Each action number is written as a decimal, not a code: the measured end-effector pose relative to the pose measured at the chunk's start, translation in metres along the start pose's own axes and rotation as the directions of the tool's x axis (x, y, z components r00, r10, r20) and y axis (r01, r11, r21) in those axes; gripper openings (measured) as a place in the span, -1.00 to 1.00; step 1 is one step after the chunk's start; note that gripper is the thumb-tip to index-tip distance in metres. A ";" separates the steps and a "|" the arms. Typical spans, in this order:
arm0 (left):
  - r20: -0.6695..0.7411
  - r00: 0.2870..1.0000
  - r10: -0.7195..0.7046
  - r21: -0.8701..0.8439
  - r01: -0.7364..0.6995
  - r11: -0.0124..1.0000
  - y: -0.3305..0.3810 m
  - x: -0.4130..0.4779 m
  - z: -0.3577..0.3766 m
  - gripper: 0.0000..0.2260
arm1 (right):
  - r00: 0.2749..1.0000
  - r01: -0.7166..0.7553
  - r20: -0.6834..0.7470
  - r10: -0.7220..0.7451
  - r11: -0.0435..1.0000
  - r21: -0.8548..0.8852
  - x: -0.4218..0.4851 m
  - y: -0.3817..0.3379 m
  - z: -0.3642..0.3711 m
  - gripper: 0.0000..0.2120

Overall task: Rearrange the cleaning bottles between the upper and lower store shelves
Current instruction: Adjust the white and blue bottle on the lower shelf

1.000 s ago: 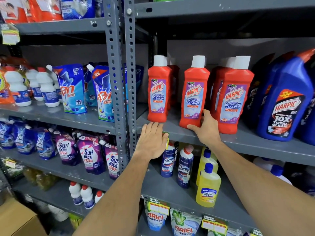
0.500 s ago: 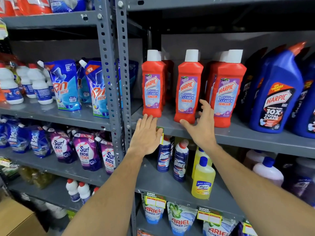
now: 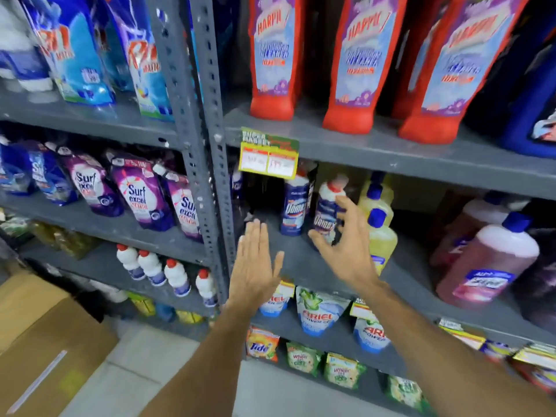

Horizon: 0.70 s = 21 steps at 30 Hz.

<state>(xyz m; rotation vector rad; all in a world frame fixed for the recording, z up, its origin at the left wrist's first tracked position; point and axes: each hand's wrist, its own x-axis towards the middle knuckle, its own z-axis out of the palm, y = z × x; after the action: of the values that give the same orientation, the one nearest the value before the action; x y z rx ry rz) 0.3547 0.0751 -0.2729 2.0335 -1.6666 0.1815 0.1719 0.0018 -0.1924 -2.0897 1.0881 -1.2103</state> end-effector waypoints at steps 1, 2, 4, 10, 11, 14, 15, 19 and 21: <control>0.075 0.997 0.013 0.005 -0.014 1.000 -0.009 -0.001 0.013 -0.35 | 0.999 -0.039 0.005 0.039 0.999 -0.016 0.004 0.010 0.007 -0.24; 0.150 0.989 0.020 0.014 -0.023 1.000 -0.019 -0.002 0.025 -0.31 | 0.997 -0.072 -0.001 0.072 0.997 -0.028 0.009 0.020 0.015 -0.17; 0.285 0.958 0.028 0.045 -0.042 0.998 -0.037 -0.001 0.047 -0.25 | 0.988 -0.155 -0.021 0.154 0.988 -0.027 0.020 0.038 0.031 -0.08; 0.469 0.883 -0.015 0.201 -0.091 0.975 -0.083 0.010 0.093 -0.20 | 0.915 -0.399 -0.058 0.399 0.917 -0.004 0.056 0.088 0.073 0.13; 0.454 0.891 0.003 0.205 -0.108 0.973 -0.085 0.010 0.096 -0.22 | 0.903 -0.423 -0.078 0.423 0.906 0.017 0.061 0.093 0.076 0.10; 0.396 0.916 0.058 0.195 -0.146 0.970 -0.089 0.007 0.105 -0.27 | 0.867 -0.479 -0.145 0.477 0.877 0.024 0.069 0.104 0.080 0.01; 0.389 0.919 0.062 0.187 -0.144 0.972 -0.089 0.006 0.106 -0.28 | 0.856 -0.496 -0.165 0.490 0.868 0.004 0.070 0.107 0.081 -0.02; 0.385 0.921 0.063 0.148 -0.129 0.981 -0.089 0.006 0.105 -0.31 | 0.832 -0.540 -0.193 0.520 0.839 -0.066 0.066 0.113 0.086 -0.19; 0.394 0.917 0.060 0.136 -0.123 0.983 -0.089 0.006 0.105 -0.31 | 0.849 -0.515 -0.201 0.488 0.850 -0.108 0.061 0.113 0.087 -0.27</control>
<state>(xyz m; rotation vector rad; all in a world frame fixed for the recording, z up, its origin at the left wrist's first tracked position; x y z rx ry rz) 0.4190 0.0337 -0.3872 2.2188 -2.0475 -0.0682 0.2211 -0.1107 -0.2876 -1.6593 1.7305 -1.0667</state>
